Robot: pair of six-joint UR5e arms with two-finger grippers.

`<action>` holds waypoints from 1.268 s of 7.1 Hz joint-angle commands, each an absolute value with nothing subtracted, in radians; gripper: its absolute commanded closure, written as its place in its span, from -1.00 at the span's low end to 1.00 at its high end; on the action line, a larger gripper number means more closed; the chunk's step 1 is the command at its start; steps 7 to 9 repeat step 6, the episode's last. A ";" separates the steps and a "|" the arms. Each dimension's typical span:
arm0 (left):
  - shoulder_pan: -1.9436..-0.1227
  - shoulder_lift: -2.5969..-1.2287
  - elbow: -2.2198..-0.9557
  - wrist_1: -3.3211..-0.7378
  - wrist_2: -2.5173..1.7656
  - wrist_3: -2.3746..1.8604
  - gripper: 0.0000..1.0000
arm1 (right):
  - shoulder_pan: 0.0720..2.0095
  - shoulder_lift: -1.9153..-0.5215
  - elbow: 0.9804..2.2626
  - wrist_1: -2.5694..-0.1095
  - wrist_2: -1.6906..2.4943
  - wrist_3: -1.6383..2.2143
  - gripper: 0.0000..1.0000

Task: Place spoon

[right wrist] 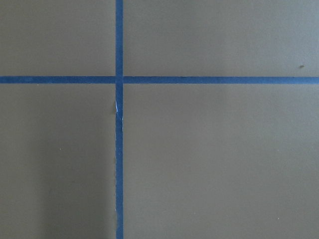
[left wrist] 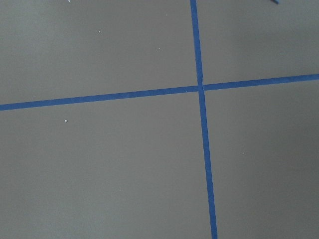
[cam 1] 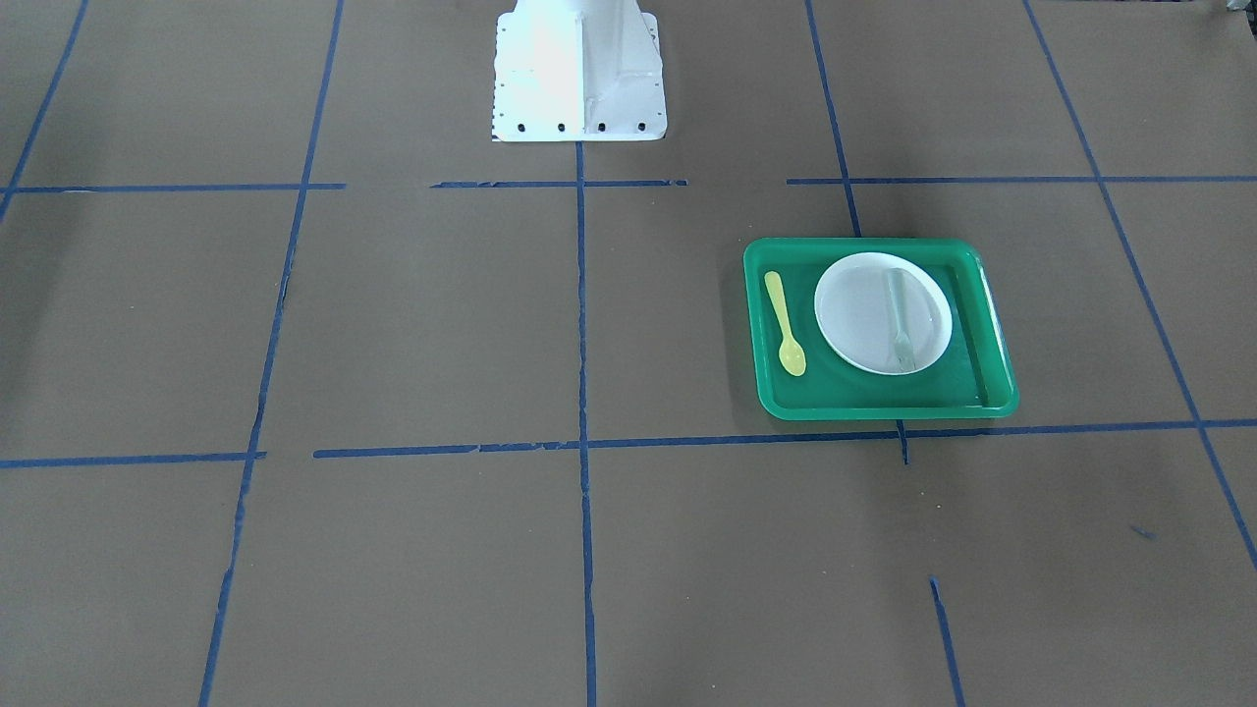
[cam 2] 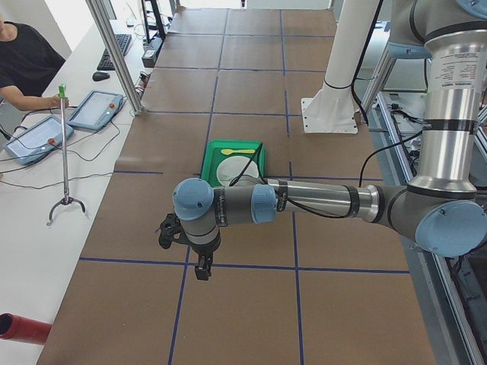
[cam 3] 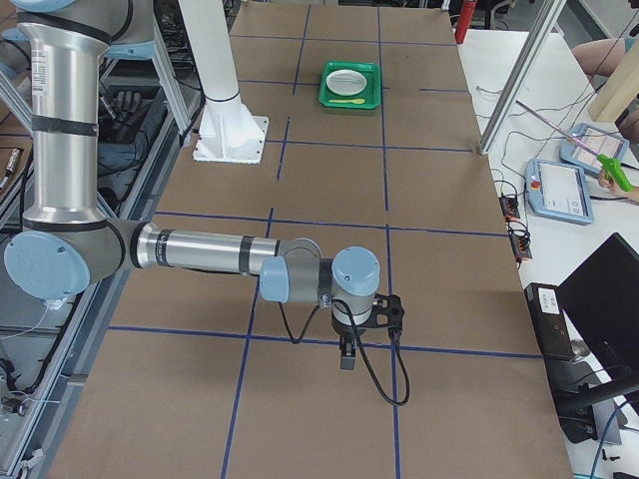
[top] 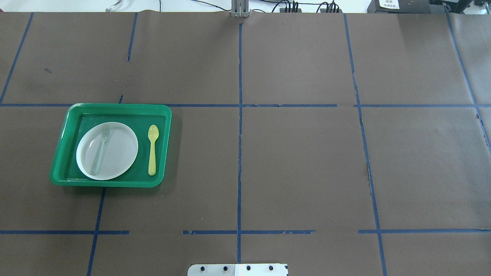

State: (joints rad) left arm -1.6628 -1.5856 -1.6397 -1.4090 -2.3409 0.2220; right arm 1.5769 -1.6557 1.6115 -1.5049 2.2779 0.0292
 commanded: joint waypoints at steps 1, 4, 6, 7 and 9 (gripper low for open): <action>-1.663 -1.586 -1.643 -1.410 -2.341 0.222 -1.00 | 1.577 -1.655 1.612 -1.505 2.278 0.029 -1.00; -1.663 -1.592 -1.646 -1.408 -2.344 0.222 -1.00 | 1.577 -1.655 1.612 -1.505 2.278 0.029 -1.00; -1.663 -1.594 -1.646 -1.408 -2.353 0.222 -1.00 | 1.577 -1.655 1.612 -1.505 2.278 0.029 -1.00; -1.663 -1.594 -1.646 -1.408 -2.353 0.222 -1.00 | 1.577 -1.655 1.612 -1.505 2.278 0.029 -1.00; -1.663 -1.594 -1.646 -1.408 -2.353 0.222 -1.00 | 1.577 -1.655 1.612 -1.505 2.278 0.029 -1.00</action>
